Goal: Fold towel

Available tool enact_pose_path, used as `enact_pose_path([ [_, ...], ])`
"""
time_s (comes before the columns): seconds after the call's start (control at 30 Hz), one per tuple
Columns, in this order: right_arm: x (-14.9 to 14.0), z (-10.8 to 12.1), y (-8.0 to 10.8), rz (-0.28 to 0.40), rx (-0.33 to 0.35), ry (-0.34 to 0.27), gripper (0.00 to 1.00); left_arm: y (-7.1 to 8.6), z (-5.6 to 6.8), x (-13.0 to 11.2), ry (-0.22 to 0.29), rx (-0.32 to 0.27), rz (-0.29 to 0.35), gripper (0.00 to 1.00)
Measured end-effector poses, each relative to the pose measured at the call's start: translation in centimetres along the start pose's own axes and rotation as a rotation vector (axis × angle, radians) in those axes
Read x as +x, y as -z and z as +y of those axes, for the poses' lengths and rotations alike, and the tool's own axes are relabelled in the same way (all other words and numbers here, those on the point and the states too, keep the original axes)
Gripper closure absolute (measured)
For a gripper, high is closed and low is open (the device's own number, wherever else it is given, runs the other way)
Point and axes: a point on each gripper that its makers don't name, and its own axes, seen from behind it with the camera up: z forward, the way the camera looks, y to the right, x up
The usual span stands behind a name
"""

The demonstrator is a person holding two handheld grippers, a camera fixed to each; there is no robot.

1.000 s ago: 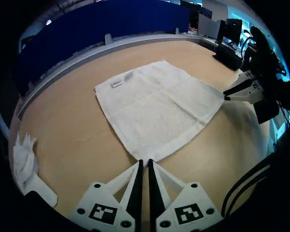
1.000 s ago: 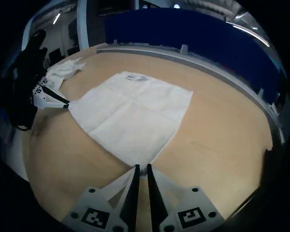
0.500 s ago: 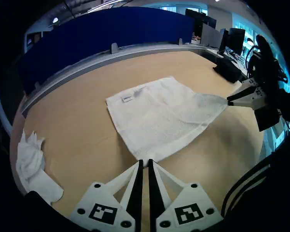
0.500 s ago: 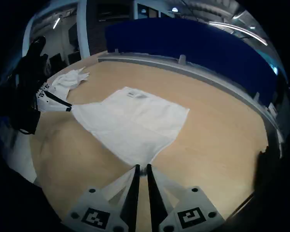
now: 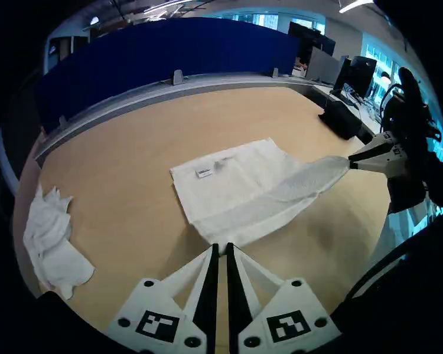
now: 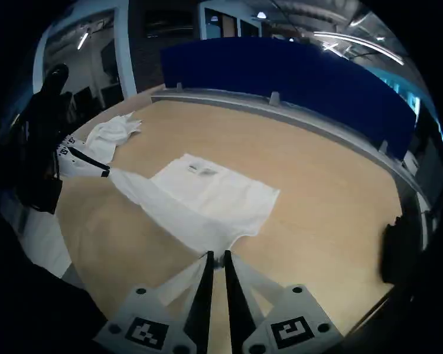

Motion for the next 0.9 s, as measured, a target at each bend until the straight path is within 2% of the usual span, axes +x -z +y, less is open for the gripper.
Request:
enact_pose_path([
  [0.17,-0.6,-0.2,0.2,-0.017,-0.002,-0.019,0.87,0.2,0.3,-0.2,0.016,-0.006,-0.004,0.91],
  [0.3,-0.2,0.2,-0.1,-0.02,-0.01,-0.012,0.87,-0.1,0.0,0.7,0.018,0.0,0.004,0.91],
  [0.57,2.2,2.1,-1.5,-0.01,-0.034,0.017,0.87,-1.3,-1.5,3.7,0.024,0.025,0.031,0.91],
  [0.9,4.9,5.1,-4.6,0.002,-0.06,0.016,0.87,-4.1,-3.5,6.5,0.063,0.042,0.037,0.91],
])
